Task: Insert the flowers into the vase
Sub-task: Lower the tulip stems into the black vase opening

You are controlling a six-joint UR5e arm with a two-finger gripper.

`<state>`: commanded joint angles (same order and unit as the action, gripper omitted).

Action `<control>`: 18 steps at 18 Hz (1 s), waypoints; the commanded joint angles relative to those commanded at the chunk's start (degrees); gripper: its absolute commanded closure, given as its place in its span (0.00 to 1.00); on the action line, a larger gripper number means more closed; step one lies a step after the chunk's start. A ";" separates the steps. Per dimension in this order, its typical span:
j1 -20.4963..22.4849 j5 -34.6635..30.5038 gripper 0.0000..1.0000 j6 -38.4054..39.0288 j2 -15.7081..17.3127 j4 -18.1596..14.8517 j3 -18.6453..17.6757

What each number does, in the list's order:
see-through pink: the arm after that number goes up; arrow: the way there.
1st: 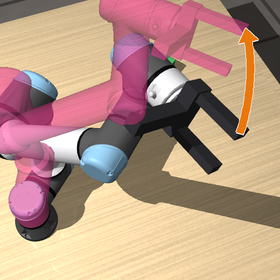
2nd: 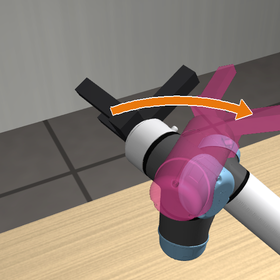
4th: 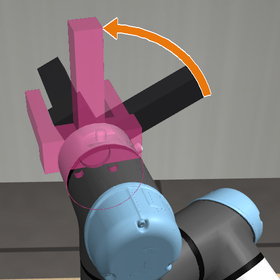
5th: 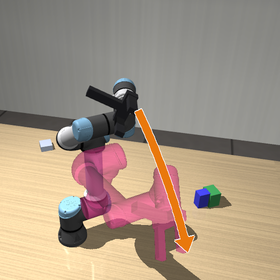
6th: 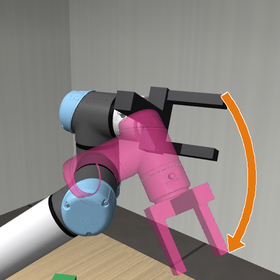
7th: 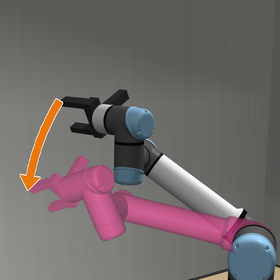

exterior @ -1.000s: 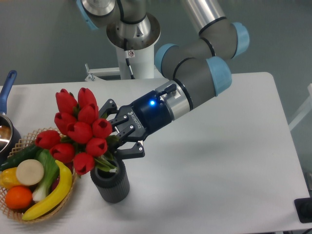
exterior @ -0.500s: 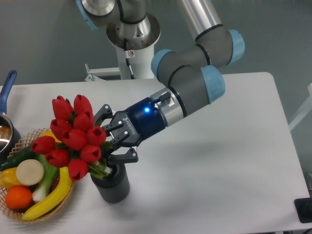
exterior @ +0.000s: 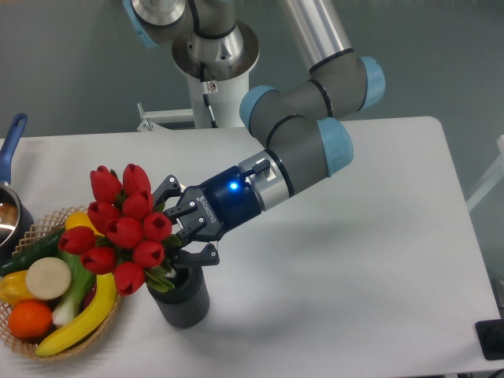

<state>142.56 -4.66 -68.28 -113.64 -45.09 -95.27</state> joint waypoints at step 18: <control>0.97 0.00 0.62 -0.27 -3.16 -0.09 -1.23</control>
<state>143.53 -4.66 -68.55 -116.81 -45.18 -96.50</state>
